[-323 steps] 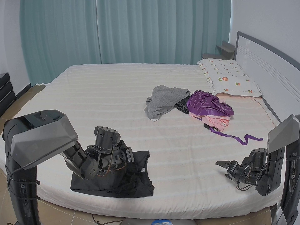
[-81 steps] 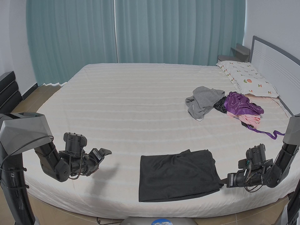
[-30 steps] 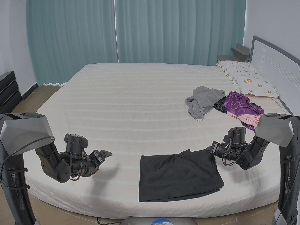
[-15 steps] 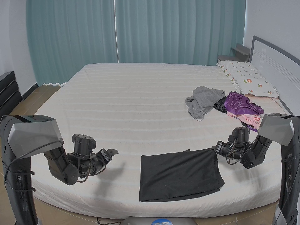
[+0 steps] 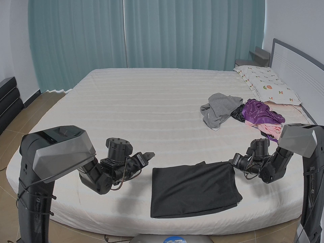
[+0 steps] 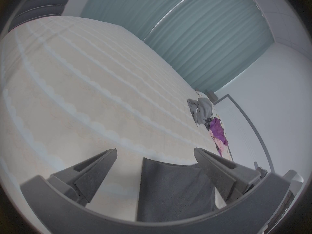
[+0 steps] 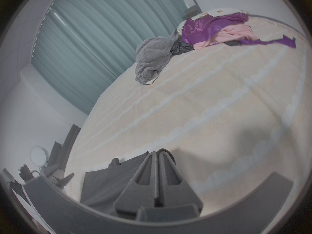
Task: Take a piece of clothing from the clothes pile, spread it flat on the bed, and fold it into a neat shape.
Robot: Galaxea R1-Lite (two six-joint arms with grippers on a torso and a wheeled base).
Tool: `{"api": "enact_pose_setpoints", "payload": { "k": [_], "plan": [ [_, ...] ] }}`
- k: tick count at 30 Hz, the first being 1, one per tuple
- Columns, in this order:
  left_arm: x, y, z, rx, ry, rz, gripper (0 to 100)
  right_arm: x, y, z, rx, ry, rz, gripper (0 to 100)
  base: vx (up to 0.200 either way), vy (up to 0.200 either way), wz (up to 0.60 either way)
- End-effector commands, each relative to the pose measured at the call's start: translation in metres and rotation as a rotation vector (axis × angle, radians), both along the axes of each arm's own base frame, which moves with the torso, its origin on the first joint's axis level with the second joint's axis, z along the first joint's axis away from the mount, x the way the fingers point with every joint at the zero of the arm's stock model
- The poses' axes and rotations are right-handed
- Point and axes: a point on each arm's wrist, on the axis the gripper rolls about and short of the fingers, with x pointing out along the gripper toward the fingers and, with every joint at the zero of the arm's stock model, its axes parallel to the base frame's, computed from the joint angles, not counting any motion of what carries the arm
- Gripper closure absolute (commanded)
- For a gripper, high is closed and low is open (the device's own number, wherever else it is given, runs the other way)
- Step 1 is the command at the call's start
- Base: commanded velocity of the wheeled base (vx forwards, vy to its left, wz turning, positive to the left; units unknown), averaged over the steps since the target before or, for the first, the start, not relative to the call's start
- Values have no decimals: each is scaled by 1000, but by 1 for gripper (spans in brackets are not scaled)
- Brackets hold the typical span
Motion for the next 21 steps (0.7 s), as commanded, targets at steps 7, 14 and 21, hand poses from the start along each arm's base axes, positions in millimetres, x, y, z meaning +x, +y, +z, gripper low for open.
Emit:
{"api": "enact_pose_setpoints", "payload": {
  "k": [7, 14, 21],
  "plan": [
    [13, -33, -28, 57, 6, -93, 0, -4, 14, 3, 37, 11, 8, 100, 0, 0, 0],
    [17, -44, -33, 81, 2, -83, 0, -4, 13, 5, 37, 7, 6, 100, 0, 0, 0],
    [16, -48, -36, 111, -7, -111, 0, -4, 11, 6, 28, 2, -10, 100, 0, 0, 0]
  ]
}}
